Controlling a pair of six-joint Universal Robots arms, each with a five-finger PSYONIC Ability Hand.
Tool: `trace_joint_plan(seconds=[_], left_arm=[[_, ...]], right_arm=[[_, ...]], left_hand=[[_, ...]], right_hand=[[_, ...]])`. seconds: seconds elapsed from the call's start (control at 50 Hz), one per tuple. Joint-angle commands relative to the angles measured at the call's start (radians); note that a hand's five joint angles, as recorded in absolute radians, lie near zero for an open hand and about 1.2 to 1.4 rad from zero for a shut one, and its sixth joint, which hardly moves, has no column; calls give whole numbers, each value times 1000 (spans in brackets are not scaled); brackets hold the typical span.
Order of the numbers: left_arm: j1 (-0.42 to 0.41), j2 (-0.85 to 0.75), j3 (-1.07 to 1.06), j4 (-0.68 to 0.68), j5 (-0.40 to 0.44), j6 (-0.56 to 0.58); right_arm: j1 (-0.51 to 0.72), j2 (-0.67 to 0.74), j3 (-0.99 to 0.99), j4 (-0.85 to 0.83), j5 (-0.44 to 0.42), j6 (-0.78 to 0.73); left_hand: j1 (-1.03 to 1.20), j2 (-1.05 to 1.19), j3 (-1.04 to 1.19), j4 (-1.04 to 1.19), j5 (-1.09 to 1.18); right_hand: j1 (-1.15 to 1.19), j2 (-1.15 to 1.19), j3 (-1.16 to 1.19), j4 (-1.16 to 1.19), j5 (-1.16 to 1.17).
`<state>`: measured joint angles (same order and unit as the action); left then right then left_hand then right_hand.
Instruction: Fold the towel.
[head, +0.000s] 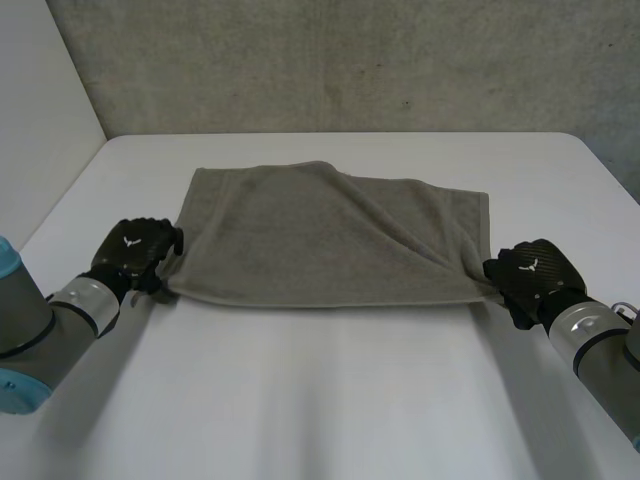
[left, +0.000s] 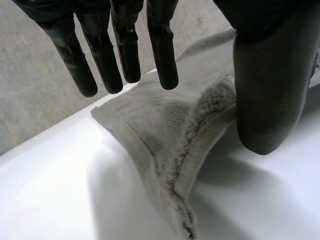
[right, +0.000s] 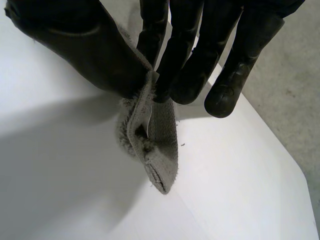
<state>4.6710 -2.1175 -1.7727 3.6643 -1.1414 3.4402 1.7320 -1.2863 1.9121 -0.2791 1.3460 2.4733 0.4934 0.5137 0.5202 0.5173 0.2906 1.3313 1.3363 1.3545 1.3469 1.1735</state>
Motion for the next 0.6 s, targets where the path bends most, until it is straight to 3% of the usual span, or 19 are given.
trace_joint_plan(seconds=[0.02, 0.16, 0.2, 0.24, 0.26, 0.28, 0.32, 0.46, 0.6], left_arm=[[-6, -36, -30, 2, -50, 4], [-9, -22, -31, -6, -58, 4], [-6, -18, -30, -6, -58, 4], [-3, -10, -30, -1, -58, 5], [-3, -10, -30, -1, -58, 5], [0, -4, -28, -3, -60, 5], [1, 5, -28, -6, -58, 4], [9, 96, -51, -10, -55, -7], [8, 292, -70, -111, -38, -18]], right_arm=[[-28, 7, 4, -3, -2, 39], [-34, 8, 1, -3, -1, 76], [-35, 8, -1, -3, 1, 76], [-38, 7, -2, -5, 2, 76], [-46, 5, -4, -5, 2, 78], [-57, 4, -5, -6, 4, 79], [-68, 4, -5, -9, 5, 82], [-74, -21, -16, 1, 19, 85], [-71, -189, -54, 81, 12, 87]], left_hand=[[-33, -54, -60, -57, -5], [16, -4, -10, -8, 45], [152, 131, 125, 128, 180], [590, 570, 563, 566, 618], [592, 572, 565, 568, 620], [790, 769, 763, 766, 818], [902, 881, 875, 878, 930], [903, 883, 876, 879, 931], [903, 883, 876, 879, 931]], right_hand=[[65, 60, 42, 49, 48], [65, 60, 42, 49, 48], [65, 60, 42, 49, 48], [65, 60, 42, 49, 48], [65, 60, 42, 49, 48], [65, 60, 42, 49, 48], [65, 60, 42, 49, 48], [65, 60, 42, 49, 48], [65, 60, 42, 49, 48]])
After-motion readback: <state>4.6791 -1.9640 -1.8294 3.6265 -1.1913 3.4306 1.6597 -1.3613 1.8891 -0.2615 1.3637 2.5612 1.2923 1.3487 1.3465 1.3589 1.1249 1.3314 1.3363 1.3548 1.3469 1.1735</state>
